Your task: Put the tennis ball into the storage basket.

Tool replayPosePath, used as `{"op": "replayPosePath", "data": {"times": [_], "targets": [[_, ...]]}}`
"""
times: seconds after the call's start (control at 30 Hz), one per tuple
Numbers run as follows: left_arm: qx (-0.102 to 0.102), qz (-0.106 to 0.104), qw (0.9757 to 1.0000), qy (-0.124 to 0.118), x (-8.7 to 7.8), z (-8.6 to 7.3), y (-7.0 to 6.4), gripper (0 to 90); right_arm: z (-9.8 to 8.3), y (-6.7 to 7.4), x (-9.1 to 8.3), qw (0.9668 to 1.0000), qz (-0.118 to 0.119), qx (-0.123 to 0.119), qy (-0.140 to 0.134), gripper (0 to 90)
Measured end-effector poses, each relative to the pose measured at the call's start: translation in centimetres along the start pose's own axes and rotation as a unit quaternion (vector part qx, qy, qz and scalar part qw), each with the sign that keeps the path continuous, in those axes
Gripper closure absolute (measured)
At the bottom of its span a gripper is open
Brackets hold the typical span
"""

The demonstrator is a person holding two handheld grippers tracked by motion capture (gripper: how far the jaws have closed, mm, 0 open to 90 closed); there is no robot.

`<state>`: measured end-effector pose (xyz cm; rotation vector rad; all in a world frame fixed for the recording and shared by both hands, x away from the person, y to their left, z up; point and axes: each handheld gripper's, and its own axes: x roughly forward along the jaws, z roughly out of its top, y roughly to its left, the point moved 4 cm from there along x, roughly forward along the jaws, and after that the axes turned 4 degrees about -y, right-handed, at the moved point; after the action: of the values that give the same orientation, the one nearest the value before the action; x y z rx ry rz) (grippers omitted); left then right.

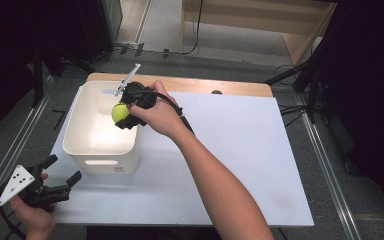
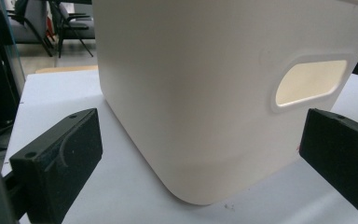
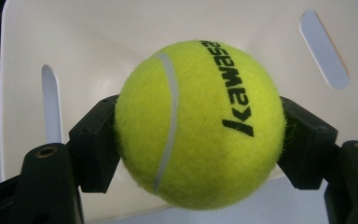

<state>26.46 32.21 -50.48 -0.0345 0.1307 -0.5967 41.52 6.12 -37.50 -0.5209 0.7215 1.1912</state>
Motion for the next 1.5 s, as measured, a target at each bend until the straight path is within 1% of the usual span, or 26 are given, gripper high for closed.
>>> {"op": "replayPosePath", "data": {"times": [0.1, 0.2, 0.23, 0.27, 0.3, 0.33, 0.4, 0.6, 0.67, 0.8, 0.97, 1.07, 1.1, 1.17, 1.2, 1.33, 1.37, 1.4, 1.43, 1.47, 1.5], "targets": [[-0.001, -0.001, 1.0, 0.0, 0.0, 0.0, 0.0, 0.0, 0.0, 0.0, 0.5, 1.0, 0.003, -0.008, 0.004, 23.7], [-0.002, -0.001, 1.0, 0.0, 0.0, 0.0, 0.0, 0.0, -0.1, 0.1, 0.9, 0.9999, 0.003, -0.008, 0.009, 23.7], [-0.001, -0.001, 1.0, 0.0, 0.0, 0.0, 0.0, 0.0, -0.1, 0.2, 0.9, 0.9999, 0.003, -0.004, 0.012, 23.7], [-0.001, -0.001, 1.0, 0.0, 0.0, 0.0, 0.0, 0.0, -0.2, 0.1, 1.1, 0.9999, 0.003, -0.01, 0.011, 23.7], [-0.001, -0.001, 1.0, 0.0, 0.0, 0.0, 0.0, 0.0, -0.2, 0.2, 1.2, 0.9999, 0.002, -0.007, 0.013, 23.7], [-0.001, -0.001, 1.0, 0.0, 0.0, 0.0, 0.0, 0.0, -0.2, 0.2, 1.3, 0.9998, 0.003, -0.012, 0.013, 23.7], [-0.002, -0.001, 1.0, 0.0, 0.0, 0.0, 0.0, 0.0, -0.3, 0.3, 1.4, 0.9998, 0.002, -0.006, 0.016, 23.7], [0.0, -0.001, 1.0, 0.0, 0.0, 0.0, 0.0, 0.0, -0.6, 0.3, 2.0, 0.9997, 0.004, -0.012, 0.021, 23.7], [-0.001, -0.001, 1.0, 0.0, 0.0, 0.0, 0.0, 0.0, -0.7, 0.4, 2.1, 0.9996, 0.003, -0.007, 0.027, 23.7], [-0.001, -0.001, 1.0, 0.0, 0.0, 0.0, 0.0, 0.0, -0.9, 0.3, 2.5, 0.9995, 0.004, -0.011, 0.03, 23.6], [-0.001, -0.001, 1.0, 0.0, 0.0, 0.0, 0.0, 0.0, -1.3, 0.4, 3.0, 0.9992, 0.006, -0.007, 0.038, 23.6], [-0.001, -0.001, 1.0, 0.0, 0.0, 0.0, 0.0, 0.0, -1.4, 0.4, 3.4, 0.9989, 0.006, -0.012, 0.046, 23.5], [-0.001, -0.001, 1.0, 0.0, 0.0, 0.0, 0.0, 0.0, -1.4, 0.5, 3.4, 0.9987, 0.006, -0.01, 0.049, 23.5], [-0.001, -0.001, 1.0, 0.0, 0.0, 0.0, 0.0, 0.0, -1.5, 0.5, 3.7, 0.9986, 0.006, -0.017, 0.05, 23.4], [-0.001, -0.001, 1.0, 0.0, 0.0, 0.0, 0.0, 0.0, -1.5, 0.5, 3.7, 0.9983, 0.006, -0.02, 0.055, 23.4], [0.0, -0.002, 1.0, 0.001, 0.0, 0.0, 0.1, 0.0, -1.5, 0.6, 3.9, 0.9979, 0.004, -0.023, 0.061, 23.0], [0.0, -0.001, 1.0, 0.002, 0.0, 0.0, 0.1, 0.0, -1.6, 0.6, 3.9, 0.9978, 0.006, -0.026, 0.061, 22.7], [-0.001, -0.001, 1.0, 0.002, -0.1, 0.0, 0.1, 0.0, -1.6, 0.7, 4.0, 0.9977, 0.01, -0.023, 0.063, 21.5], [0.0, -0.002, 1.0, 0.001, 0.0, 0.0, 0.1, 0.0, -1.6, 0.8, 4.0, 0.9975, 0.011, -0.025, 0.066, 18.3], [0.0, -0.002, 1.0, 0.001, 0.0, 0.0, 0.1, 0.0, -1.6, 0.8, 3.9, 0.9976, 0.012, -0.029, 0.062, 13.7], [0.0, -0.002, 1.0, 0.001, 0.0, 0.0, 0.0, 0.0, -1.5, 0.9, 3.8, 0.9977, 0.014, -0.029, 0.059, 11.3]]}}
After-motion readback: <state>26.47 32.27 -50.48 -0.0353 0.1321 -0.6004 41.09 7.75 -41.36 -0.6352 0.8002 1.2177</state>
